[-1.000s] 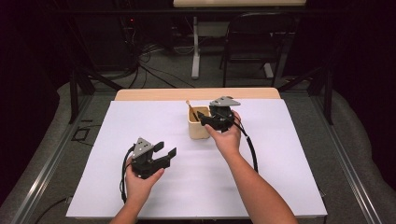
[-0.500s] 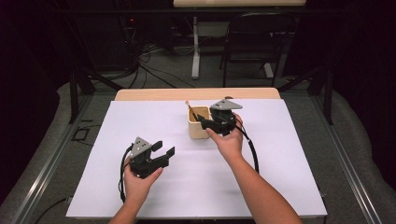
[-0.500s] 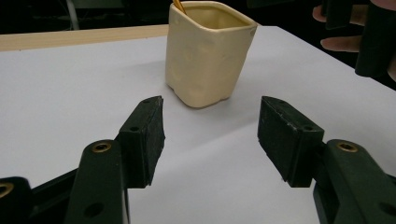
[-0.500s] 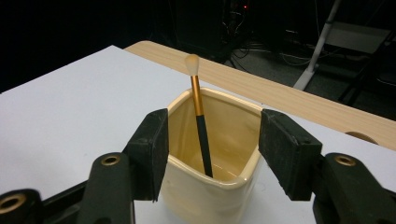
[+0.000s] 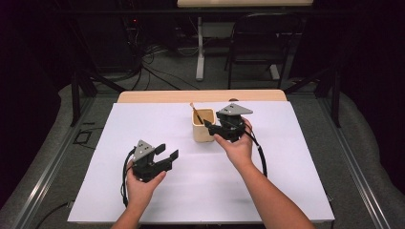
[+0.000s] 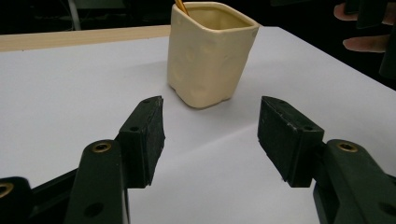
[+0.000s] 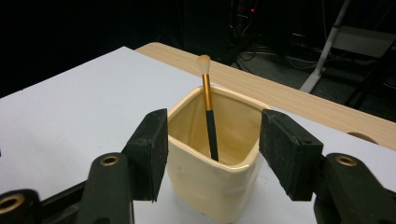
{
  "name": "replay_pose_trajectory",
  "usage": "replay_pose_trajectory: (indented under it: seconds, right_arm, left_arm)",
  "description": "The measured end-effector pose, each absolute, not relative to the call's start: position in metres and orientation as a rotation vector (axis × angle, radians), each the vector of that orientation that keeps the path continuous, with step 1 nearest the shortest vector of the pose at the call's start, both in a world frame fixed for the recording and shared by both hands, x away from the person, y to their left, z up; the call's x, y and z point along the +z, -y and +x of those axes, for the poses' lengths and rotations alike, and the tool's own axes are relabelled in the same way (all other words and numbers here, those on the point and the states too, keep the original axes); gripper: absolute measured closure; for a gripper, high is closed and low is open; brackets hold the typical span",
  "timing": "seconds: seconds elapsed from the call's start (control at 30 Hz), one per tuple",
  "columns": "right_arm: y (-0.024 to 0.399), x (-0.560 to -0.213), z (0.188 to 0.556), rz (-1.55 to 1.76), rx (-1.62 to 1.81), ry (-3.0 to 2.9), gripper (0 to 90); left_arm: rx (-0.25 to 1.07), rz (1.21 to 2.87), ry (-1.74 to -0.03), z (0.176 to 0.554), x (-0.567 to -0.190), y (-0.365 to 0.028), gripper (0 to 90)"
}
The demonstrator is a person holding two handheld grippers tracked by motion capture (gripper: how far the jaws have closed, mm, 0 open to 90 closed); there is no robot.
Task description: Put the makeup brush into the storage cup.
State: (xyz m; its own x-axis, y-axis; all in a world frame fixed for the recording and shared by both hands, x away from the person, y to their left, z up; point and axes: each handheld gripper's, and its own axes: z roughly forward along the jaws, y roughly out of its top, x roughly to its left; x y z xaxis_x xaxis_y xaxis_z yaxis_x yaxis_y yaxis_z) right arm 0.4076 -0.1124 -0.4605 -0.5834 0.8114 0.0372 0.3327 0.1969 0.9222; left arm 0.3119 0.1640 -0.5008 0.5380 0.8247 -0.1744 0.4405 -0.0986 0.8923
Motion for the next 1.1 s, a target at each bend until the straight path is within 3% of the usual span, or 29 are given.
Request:
replay_pose_trajectory:
  seconds: [1.1]
  right_arm:
    - [0.126,-0.46,0.376,0.993,1.409,-2.054,42.3]
  left_arm:
    - [0.462,1.706,-1.074,0.312,-0.499,-0.168,41.0]
